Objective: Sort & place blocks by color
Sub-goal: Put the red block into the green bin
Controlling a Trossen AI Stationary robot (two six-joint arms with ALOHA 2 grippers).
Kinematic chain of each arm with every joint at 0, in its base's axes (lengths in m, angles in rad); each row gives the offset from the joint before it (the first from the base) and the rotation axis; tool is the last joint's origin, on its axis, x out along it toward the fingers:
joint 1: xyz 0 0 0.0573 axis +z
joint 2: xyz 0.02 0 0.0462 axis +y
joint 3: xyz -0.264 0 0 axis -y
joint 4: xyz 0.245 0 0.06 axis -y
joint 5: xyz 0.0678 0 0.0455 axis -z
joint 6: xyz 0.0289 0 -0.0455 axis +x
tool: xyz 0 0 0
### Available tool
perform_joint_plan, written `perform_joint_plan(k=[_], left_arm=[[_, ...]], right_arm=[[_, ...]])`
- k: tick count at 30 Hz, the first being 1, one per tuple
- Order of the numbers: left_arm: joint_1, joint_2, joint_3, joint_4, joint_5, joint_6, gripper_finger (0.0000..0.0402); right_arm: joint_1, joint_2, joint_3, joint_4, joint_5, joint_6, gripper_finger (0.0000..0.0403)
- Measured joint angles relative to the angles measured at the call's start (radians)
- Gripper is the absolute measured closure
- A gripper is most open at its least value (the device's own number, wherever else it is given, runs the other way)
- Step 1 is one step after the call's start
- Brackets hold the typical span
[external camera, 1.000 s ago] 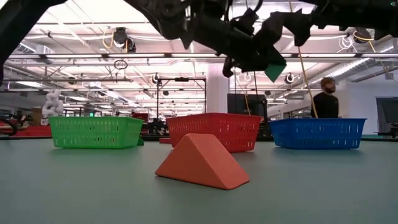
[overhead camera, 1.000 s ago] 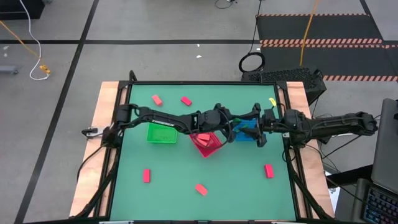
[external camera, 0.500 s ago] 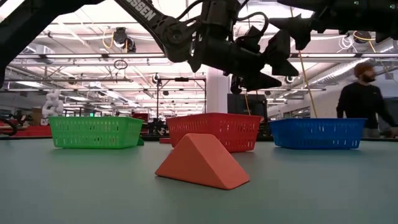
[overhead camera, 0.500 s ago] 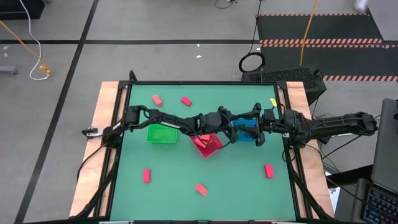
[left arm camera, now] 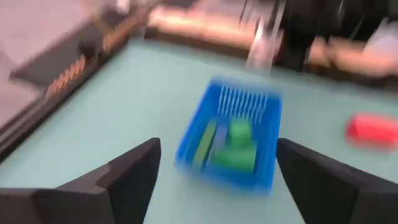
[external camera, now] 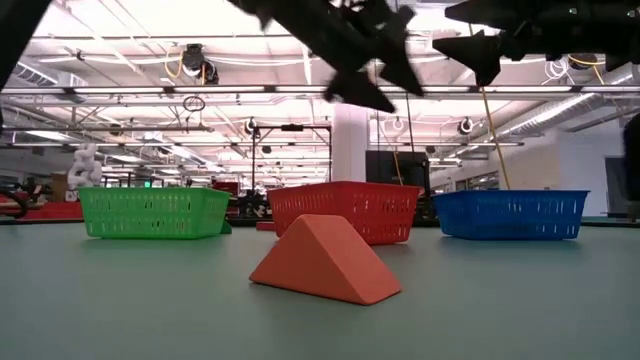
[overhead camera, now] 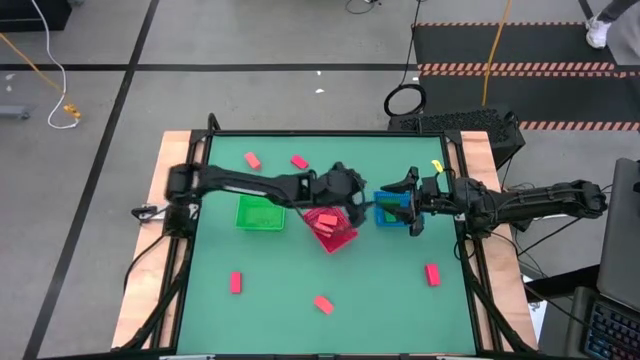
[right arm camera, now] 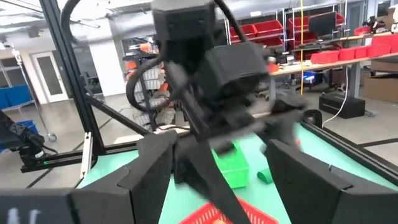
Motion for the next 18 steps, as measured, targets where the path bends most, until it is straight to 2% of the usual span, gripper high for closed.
perform_joint_plan(k=[7, 10, 14, 18], left_arm=[[-0.054, -0.181, -0.002, -0.553, -0.023, -0.124, 0.0149], [-0.111, -0.216, -0.002, -0.722, -0.020, -0.161, 0.0165], [-0.199, -0.235, -0.002, -0.801, -0.024, -0.229, 0.0174], [-0.294, -0.230, -0.007, -0.799, -0.070, -0.277, 0.0174]], right_arm=[[0.000, 0.000, 0.000, -0.005, -0.009, 0.004, 0.0149], [0.000, 0.002, 0.000, -0.014, -0.084, 0.055, 0.0149], [0.001, 0.016, 0.000, -0.018, -0.184, 0.079, 0.0149], [0.001, 0.051, 0.000, -0.009, -0.171, 0.080, 0.0149]])
